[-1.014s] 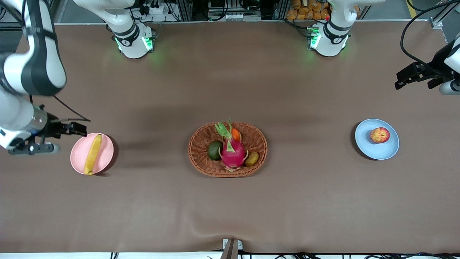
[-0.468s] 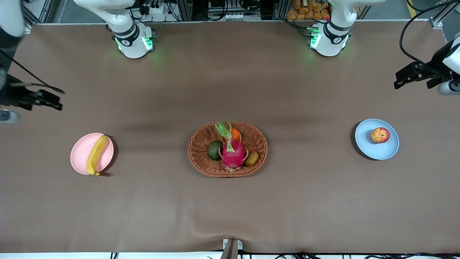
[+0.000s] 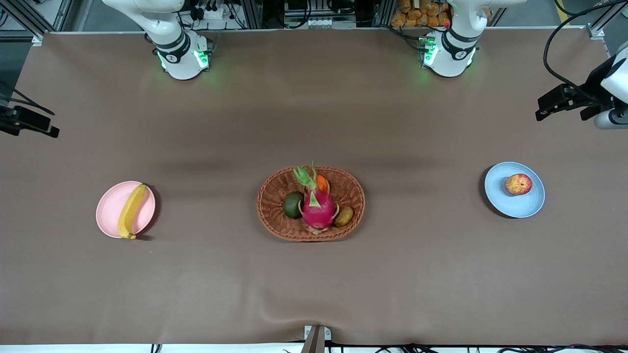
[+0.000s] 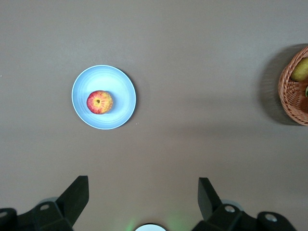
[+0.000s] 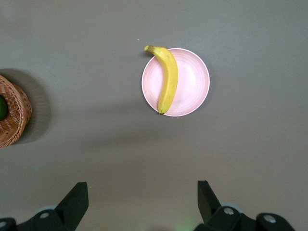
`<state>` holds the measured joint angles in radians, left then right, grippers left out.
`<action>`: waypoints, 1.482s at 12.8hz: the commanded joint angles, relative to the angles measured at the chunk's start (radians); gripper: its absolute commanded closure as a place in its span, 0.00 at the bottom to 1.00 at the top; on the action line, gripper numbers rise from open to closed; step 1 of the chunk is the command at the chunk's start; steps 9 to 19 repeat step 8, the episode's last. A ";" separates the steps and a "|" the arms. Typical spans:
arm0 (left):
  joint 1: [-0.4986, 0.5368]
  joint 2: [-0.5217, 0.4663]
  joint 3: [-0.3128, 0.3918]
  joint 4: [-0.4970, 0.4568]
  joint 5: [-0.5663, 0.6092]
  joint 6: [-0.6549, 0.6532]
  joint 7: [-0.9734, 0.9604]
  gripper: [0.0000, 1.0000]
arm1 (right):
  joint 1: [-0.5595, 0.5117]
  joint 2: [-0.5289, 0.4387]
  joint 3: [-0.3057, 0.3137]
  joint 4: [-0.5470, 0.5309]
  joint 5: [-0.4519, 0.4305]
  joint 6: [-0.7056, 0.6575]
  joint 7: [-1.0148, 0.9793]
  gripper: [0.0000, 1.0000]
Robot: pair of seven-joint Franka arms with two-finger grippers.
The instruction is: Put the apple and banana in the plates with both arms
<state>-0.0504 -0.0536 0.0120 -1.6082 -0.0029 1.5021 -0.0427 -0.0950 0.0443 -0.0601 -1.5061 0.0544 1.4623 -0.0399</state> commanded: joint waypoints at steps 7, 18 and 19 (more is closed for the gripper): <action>0.000 0.008 -0.003 0.017 -0.009 -0.023 -0.012 0.00 | 0.009 -0.009 0.016 0.012 -0.068 -0.036 0.144 0.00; 0.000 0.009 -0.004 0.017 -0.009 -0.025 -0.014 0.00 | 0.009 -0.009 0.016 0.012 -0.065 -0.031 0.108 0.00; 0.000 0.009 -0.004 0.017 -0.009 -0.025 -0.014 0.00 | 0.009 -0.009 0.016 0.012 -0.065 -0.031 0.108 0.00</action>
